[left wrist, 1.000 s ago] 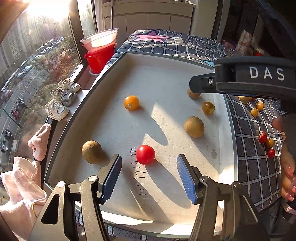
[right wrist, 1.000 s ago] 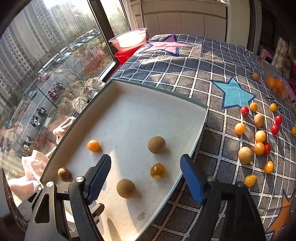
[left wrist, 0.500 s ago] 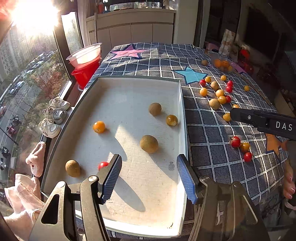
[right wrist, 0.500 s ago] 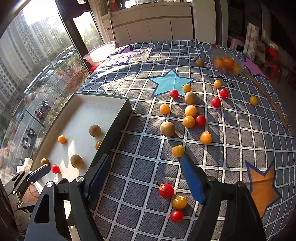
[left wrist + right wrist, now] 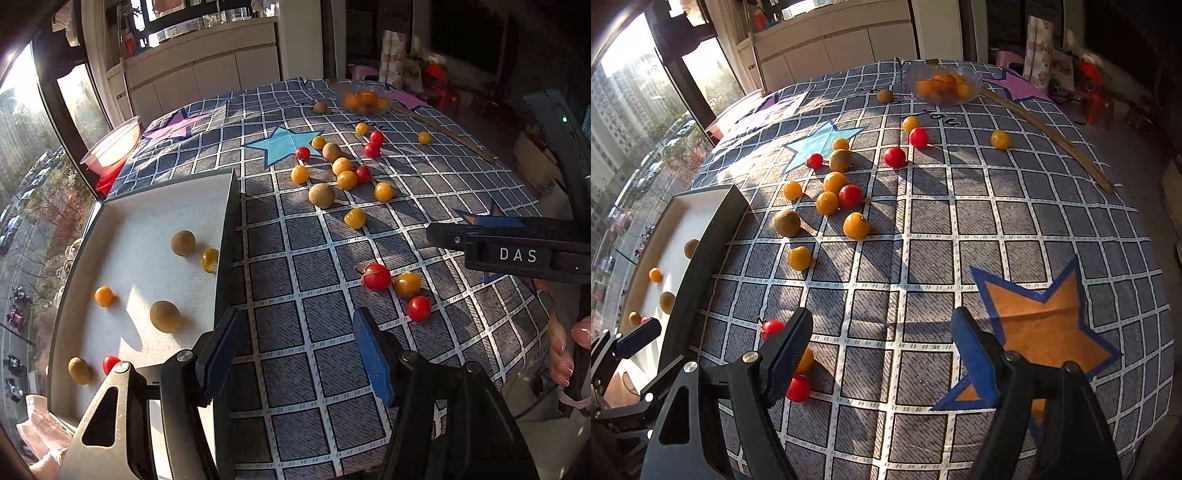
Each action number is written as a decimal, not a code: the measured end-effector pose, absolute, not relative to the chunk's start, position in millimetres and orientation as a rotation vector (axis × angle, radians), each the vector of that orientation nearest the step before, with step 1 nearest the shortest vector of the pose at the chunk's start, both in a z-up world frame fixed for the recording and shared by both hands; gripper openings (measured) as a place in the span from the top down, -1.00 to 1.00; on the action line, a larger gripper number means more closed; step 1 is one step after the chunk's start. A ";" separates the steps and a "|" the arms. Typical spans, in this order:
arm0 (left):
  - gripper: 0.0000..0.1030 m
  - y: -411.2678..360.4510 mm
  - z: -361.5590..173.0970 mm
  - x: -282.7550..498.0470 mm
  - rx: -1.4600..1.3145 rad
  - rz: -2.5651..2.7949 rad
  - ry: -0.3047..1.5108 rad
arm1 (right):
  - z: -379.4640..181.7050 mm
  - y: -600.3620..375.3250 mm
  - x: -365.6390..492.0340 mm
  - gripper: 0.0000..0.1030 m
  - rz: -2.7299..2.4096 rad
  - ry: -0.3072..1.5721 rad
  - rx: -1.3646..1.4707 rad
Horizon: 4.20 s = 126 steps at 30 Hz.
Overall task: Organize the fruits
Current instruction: 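Grasp a red cherry tomato with the left gripper while the right grasps a yellow tomato, then carry the red tomato into the tray with the left gripper while the right drops its yellow tomato there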
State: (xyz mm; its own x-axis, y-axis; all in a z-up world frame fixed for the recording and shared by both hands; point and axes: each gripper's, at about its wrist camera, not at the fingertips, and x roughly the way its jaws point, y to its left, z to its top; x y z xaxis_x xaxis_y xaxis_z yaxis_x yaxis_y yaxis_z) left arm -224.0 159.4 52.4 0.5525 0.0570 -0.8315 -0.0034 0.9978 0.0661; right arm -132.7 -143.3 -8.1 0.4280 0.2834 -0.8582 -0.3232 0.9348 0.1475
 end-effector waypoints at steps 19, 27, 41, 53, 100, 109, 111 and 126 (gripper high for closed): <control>-0.22 129.0 13.2 -184.2 0.072 -0.011 1.035 | -28.9 -123.5 -100.9 -0.30 0.423 1.056 -0.077; -0.22 124.5 11.7 -172.0 0.046 -0.031 1.024 | -29.9 -107.7 -81.0 -0.17 0.440 1.031 -0.117; 0.07 114.0 12.7 -160.6 0.046 -0.065 1.023 | -30.2 -101.9 -60.8 0.56 0.475 1.034 -0.092; 0.41 121.5 23.8 -175.1 -0.013 -0.103 1.007 | -25.3 -123.7 -79.0 0.57 0.488 1.036 -0.036; 0.35 124.5 13.0 -183.9 0.057 -0.124 0.979 | -7.0 -177.4 -142.7 0.57 0.454 1.052 0.102; 0.35 137.4 32.1 -197.0 0.013 -0.115 0.971 | 0.1 -172.2 -147.0 0.57 0.470 1.044 0.095; 0.35 142.7 39.5 -201.0 0.006 -0.116 0.959 | 2.8 -167.9 -148.1 0.57 0.474 1.041 0.086; 0.35 233.5 87.0 -226.8 -0.034 0.018 0.889 | 28.4 -95.7 -153.3 0.57 0.585 1.030 0.022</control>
